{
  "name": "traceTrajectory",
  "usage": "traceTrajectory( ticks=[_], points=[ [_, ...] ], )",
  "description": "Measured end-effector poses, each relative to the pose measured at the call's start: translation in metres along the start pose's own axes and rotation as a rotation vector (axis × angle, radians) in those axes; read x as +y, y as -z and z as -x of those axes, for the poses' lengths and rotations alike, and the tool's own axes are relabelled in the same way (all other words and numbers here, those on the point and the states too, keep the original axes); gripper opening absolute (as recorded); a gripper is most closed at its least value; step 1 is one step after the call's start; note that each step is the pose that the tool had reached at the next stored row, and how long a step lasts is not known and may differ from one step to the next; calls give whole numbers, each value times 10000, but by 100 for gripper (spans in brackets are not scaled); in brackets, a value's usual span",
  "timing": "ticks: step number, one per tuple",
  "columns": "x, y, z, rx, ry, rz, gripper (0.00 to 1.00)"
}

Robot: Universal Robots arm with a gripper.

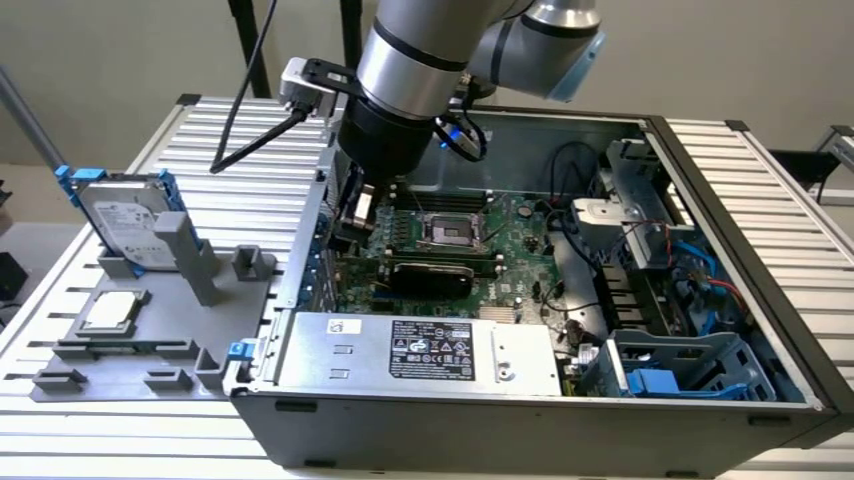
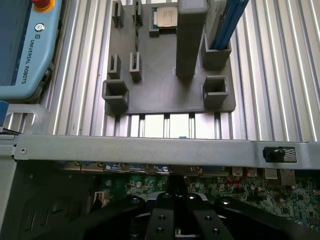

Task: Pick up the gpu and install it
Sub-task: 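Press down on the gpu until it lock into place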

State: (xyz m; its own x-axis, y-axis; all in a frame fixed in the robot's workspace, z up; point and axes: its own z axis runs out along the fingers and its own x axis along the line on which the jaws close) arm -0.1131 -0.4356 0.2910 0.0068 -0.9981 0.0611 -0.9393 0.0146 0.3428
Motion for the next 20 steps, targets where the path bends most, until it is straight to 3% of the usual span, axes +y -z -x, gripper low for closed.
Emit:
traceTrajectory(
  ticks=[9, 20],
  points=[
    [2, 21, 18, 34, -26, 0, 11],
    [-5, 5, 72, 37, -26, 3, 11]
  ],
)
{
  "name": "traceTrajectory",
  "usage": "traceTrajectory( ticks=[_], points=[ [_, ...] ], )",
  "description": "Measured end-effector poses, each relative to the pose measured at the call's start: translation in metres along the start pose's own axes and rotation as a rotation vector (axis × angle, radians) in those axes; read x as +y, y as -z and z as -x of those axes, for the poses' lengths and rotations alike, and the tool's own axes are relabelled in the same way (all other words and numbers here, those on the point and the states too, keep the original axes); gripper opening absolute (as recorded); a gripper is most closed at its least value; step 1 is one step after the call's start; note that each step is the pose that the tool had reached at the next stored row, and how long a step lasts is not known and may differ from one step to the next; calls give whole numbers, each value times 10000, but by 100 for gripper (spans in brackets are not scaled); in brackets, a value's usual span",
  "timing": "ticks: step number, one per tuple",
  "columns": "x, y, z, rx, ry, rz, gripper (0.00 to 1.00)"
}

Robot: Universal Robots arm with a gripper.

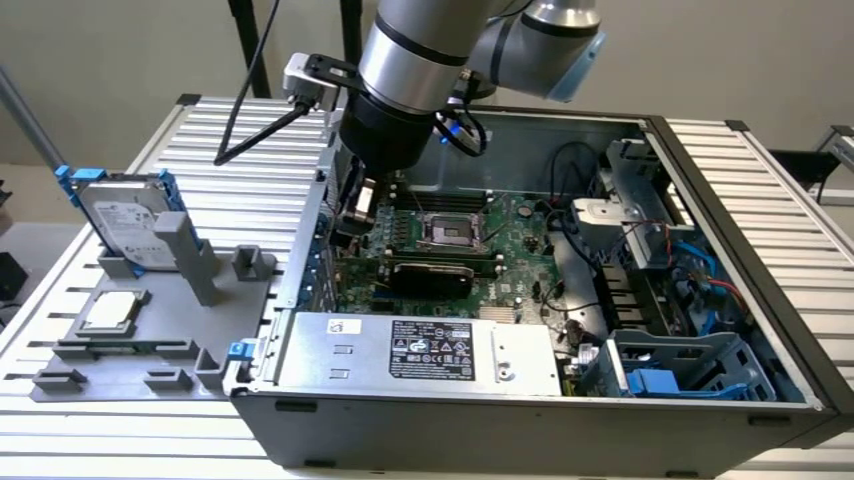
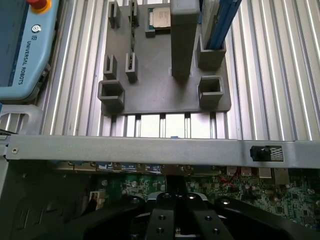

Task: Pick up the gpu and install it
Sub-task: 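Press down on the gpu until it lock into place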

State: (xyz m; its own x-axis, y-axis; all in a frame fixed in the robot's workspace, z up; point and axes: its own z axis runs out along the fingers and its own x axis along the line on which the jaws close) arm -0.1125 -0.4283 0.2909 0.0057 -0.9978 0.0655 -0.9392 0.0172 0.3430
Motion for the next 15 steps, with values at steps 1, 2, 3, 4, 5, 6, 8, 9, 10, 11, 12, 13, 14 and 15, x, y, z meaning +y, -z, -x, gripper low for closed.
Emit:
traceTrajectory(
  ticks=[1, 2, 3, 4, 5, 6, 8, 9, 10, 11, 12, 13, 14, 15],
  points=[
    [0, -1, 5, 1, 0, 8, 11],
    [-1, -3, 10, 0, 1, 19, 11],
    [-2, -3, 16, 0, 2, 39, 11],
    [-1, -3, 19, -1, 2, 61, 11],
    [-1, -4, 21, -3, 3, 87, 11],
    [-1, -4, 23, -1, 5, 115, 11],
    [0, -2, 25, 1, 4, 163, 11],
    [0, -1, 25, 4, 3, 184, 11],
    [0, -1, 25, 3, 2, 207, 11],
    [0, -1, 25, 1, 0, 230, 11],
    [0, -3, 25, -2, -2, 244, 11],
    [-1, -6, 25, -2, -2, 251, 11],
    [-3, -11, 26, -3, -3, 254, 11],
    [-5, -16, 26, -2, -3, 255, 11]
  ],
)
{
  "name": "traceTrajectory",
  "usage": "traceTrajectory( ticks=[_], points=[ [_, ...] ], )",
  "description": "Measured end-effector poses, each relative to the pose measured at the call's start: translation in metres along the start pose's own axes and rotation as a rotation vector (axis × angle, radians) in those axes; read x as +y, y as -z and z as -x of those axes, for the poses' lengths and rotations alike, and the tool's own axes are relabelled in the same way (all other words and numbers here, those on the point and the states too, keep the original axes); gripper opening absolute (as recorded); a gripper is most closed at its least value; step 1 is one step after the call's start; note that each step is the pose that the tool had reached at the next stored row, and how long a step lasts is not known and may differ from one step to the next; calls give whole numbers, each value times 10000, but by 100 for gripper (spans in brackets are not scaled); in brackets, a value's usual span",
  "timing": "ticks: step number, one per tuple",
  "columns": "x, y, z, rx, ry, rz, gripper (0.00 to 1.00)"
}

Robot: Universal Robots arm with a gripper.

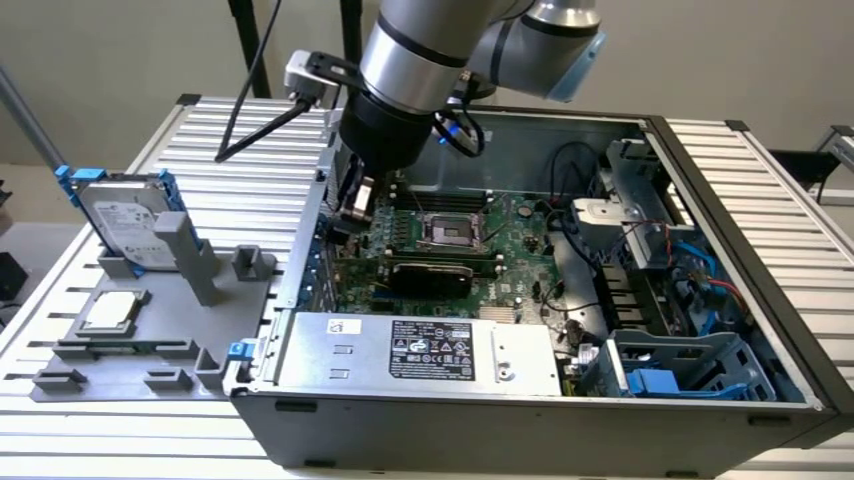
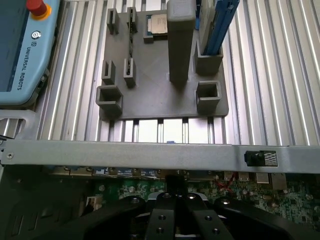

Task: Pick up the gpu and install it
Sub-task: 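Press down on the gpu until it lock into place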

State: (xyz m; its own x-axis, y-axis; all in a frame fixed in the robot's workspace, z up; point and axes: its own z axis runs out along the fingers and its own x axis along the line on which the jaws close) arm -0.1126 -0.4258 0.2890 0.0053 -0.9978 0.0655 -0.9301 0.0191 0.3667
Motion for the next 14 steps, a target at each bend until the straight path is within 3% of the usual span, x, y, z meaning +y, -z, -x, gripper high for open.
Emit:
traceTrajectory(
  ticks=[6, 8, 10, 11, 12, 14],
  points=[
    [-9, -21, 1, 1, 1, -1, 11],
    [-7, 2, 2, -25, 6, -12, 11],
    [3, 56, -4, -1, 14, -16, 11],
    [1, 62, -4, 1, 37, -59, 11],
    [-2, 64, -5, 11, 65, -157, 11],
    [-4, 65, -7, 30, 113, -494, 11]
  ],
)
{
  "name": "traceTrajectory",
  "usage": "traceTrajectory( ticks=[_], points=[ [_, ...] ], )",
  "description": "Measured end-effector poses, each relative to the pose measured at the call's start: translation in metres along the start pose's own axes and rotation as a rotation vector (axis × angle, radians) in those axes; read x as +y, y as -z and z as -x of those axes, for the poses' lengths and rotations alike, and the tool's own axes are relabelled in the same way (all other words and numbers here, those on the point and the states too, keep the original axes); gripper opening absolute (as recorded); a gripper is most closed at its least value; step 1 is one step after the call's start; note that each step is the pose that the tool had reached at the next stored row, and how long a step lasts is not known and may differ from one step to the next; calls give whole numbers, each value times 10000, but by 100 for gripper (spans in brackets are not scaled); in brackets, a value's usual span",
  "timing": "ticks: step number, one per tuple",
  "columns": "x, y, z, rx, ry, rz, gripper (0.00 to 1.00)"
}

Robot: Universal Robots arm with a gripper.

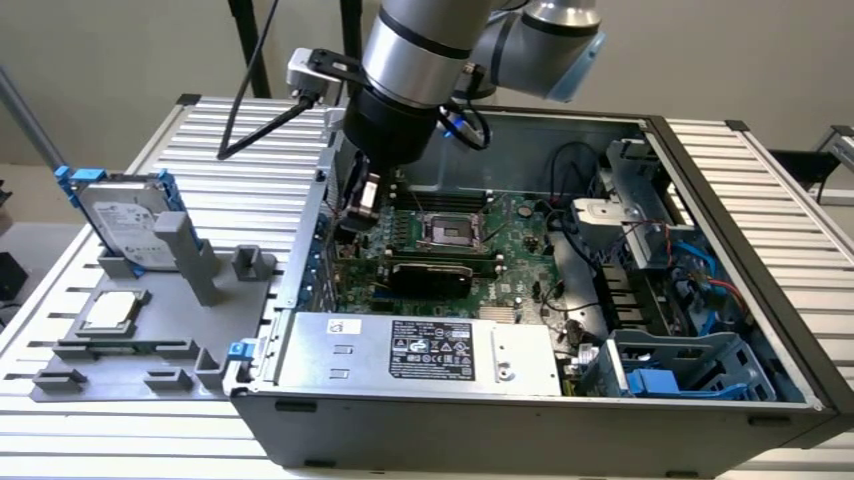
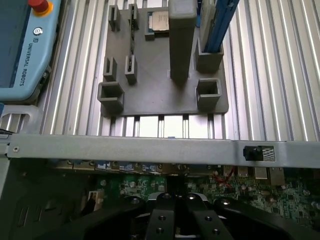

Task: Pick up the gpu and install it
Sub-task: 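Press down on the gpu until it lock into place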

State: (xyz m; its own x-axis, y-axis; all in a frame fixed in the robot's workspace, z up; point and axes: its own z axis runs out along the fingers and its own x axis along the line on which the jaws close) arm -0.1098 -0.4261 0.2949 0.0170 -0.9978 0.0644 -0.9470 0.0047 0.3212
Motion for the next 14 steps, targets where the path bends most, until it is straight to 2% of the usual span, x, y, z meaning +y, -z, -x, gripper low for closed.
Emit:
traceTrajectory(
  ticks=[14],
  points=[
    [-16, 6, -7, 132, 223, -2560, 11]
  ],
)
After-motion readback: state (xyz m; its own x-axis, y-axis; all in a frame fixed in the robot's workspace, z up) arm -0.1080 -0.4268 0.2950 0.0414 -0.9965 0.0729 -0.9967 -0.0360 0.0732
